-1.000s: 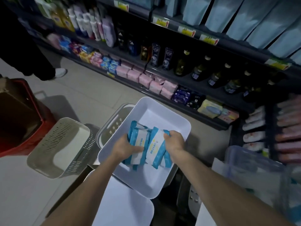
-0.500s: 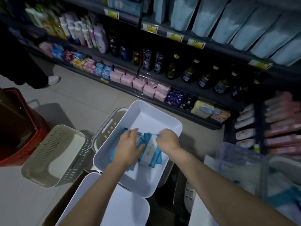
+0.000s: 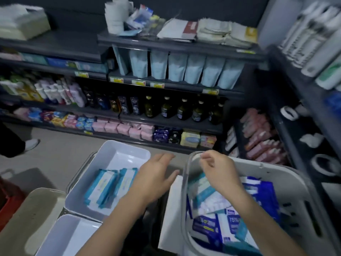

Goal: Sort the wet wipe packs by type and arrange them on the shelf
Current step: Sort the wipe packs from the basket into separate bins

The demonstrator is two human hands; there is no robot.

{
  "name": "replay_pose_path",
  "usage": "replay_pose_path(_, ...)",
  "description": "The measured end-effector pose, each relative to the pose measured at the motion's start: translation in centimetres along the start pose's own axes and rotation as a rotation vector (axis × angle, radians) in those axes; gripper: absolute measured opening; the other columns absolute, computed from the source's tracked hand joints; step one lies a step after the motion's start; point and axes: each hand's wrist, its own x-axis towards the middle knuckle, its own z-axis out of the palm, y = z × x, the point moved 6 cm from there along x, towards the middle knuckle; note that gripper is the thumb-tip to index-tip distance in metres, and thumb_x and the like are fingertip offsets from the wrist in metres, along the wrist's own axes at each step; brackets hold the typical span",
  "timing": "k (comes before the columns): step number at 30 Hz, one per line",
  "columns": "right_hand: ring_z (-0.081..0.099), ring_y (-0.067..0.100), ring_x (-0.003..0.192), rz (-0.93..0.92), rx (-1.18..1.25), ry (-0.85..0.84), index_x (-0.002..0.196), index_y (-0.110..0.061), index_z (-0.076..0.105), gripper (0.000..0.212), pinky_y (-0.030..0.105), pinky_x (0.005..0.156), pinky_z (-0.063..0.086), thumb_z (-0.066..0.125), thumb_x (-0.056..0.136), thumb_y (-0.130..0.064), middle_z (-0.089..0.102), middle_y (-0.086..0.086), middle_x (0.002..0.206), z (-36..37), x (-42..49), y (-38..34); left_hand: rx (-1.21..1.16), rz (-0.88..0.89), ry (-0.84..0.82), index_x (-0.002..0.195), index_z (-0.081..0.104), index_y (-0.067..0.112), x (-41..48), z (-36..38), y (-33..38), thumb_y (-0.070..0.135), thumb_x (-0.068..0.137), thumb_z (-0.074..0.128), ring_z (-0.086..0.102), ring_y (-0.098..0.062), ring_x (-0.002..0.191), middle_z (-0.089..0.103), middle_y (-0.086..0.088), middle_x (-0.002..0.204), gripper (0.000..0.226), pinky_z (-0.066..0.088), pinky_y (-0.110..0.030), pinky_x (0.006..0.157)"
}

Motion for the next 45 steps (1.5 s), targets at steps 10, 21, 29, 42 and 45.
replay_pose_path(10,0.053,0.019,0.111,0.094,-0.308,-0.123,0.118,-0.009,0.062,0.03,0.029,0.09,0.041,0.057,0.094,-0.026,0.061,0.007,0.121,-4.8,-3.4,15.1,0.168,-0.005,-0.397,0.139,0.038,0.008,3.6,12.5,8.6,0.026,0.094,0.052,0.047,-0.031,0.121,0.045,-0.014,0.137,0.051,0.039,-0.036,0.098)
replay_pose_path(21,0.046,0.025,0.117,0.039,-0.383,-0.337,0.12,-0.012,0.059,0.054,0.032,0.095,0.041,0.072,0.078,-0.044,0.052,0.007,0.125,-5.6,-3.4,16.7,0.186,-0.203,-0.576,0.121,0.05,0.005,4.2,15.4,6.7,0.018,0.094,0.046,0.061,-0.031,0.097,0.063,-0.017,0.116,0.03,0.045,-0.032,0.077)
replay_pose_path(29,0.061,0.017,0.075,0.251,-0.097,-0.061,0.091,-0.013,0.053,0.021,0.028,0.058,0.043,0.068,0.086,-0.026,0.063,0.003,0.089,-9.6,-3.1,18.5,-0.031,-0.15,-0.054,0.091,0.049,0.009,3.8,10.0,8.6,0.017,0.097,0.048,0.055,-0.018,0.066,0.059,-0.004,0.079,0.01,0.038,-0.031,0.053)
replay_pose_path(42,0.068,0.018,0.077,0.449,0.151,-0.003,0.08,-0.017,0.064,0.007,0.036,0.072,0.057,0.069,0.082,-0.022,0.069,0.001,0.083,-10.2,-6.3,22.9,0.145,-0.061,-0.696,0.143,0.029,0.017,3.1,18.4,11.6,0.056,0.073,0.072,0.036,-0.023,0.131,0.036,-0.003,0.145,0.09,0.028,-0.044,0.112)
replay_pose_path(45,0.067,0.014,0.073,0.484,0.198,0.013,0.083,-0.016,0.063,0.008,0.029,0.062,0.054,0.068,0.084,-0.023,0.069,0.0,0.083,-9.7,-7.2,23.5,0.392,0.041,-0.616,0.142,0.03,0.022,3.5,17.6,11.4,0.063,0.065,0.072,0.035,-0.019,0.133,0.041,0.002,0.143,0.096,0.015,-0.048,0.115)
